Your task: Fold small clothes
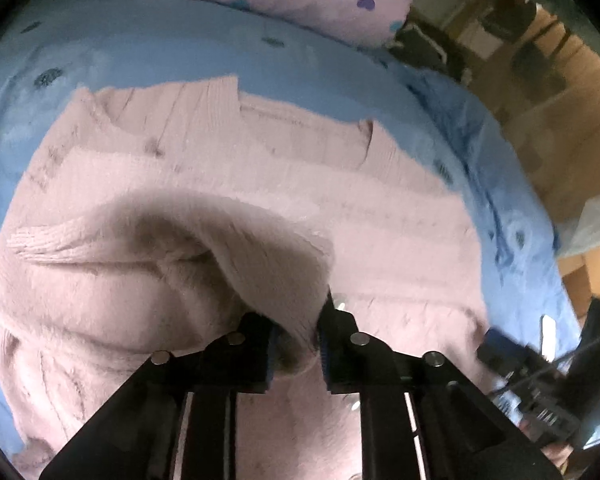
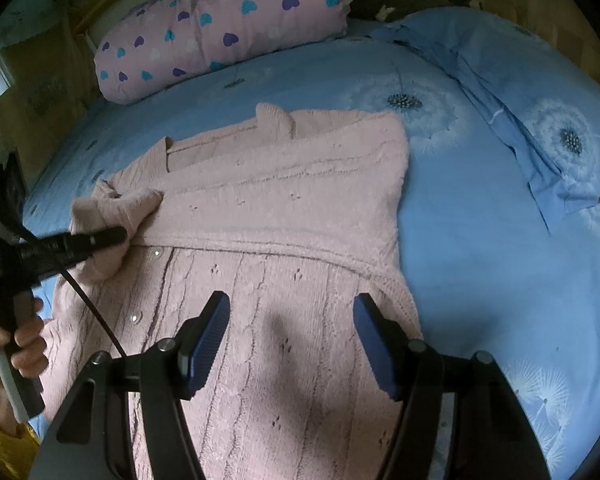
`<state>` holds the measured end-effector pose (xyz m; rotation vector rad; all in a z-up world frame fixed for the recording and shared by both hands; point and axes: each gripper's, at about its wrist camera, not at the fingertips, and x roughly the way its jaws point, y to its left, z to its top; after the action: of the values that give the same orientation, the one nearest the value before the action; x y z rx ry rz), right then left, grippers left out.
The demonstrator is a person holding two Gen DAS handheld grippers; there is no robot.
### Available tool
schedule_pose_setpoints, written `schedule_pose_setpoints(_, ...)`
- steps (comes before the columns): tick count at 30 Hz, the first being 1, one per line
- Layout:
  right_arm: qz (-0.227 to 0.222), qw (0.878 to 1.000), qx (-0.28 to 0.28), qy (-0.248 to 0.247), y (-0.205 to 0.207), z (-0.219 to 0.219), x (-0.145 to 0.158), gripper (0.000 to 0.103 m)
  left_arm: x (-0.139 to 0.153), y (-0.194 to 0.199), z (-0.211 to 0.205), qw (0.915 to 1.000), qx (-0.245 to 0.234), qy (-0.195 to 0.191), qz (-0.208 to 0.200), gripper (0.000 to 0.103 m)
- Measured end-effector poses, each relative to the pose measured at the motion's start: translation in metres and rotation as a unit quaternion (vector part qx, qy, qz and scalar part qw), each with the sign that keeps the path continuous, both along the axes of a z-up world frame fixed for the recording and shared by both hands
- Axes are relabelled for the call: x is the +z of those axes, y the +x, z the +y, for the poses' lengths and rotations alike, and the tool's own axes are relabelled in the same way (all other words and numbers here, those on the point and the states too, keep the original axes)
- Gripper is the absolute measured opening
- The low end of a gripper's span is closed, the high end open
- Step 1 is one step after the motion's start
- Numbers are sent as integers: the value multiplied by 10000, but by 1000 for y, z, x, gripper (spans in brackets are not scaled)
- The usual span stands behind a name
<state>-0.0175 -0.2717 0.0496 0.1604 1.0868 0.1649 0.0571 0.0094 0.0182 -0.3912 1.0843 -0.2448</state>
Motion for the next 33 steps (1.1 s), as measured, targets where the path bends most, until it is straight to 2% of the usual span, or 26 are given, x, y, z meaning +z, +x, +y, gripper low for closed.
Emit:
schedule_pose_setpoints(3, 6, 10000, 20, -14, 0, 2, -1, 68, -4, -8, 2, 9998, -90, 152, 109, 15)
schedule_pose_setpoints(11, 81, 9999, 64, 39, -1, 10, -6, 68, 13, -41, 24, 9985, -53, 529, 134, 19)
schedule_pose_setpoints(16, 88, 9998, 149, 100, -2, 27, -3, 68, 30, -63, 60, 9956, 284, 886, -106, 19)
schedule_pose_setpoints(20, 92, 9993, 211, 286, 4, 44, 5, 68, 37, -59, 90, 9922, 710, 995, -229, 19)
schedule_pose_setpoints(24, 122, 9971, 273, 693, 19, 62, 13, 68, 36, -40, 111, 9906, 942, 963, -259, 19)
schedule_pose_setpoints(27, 162, 9965, 320, 756, 35, 78, 14, 68, 31, -32, 122, 9898, 1038, 917, -341, 19)
schedule_pose_setpoints(33, 469, 9938, 303, 959, 70, 111, -6, 68, 18, -27, 128, 9918, 1160, 534, -18, 19)
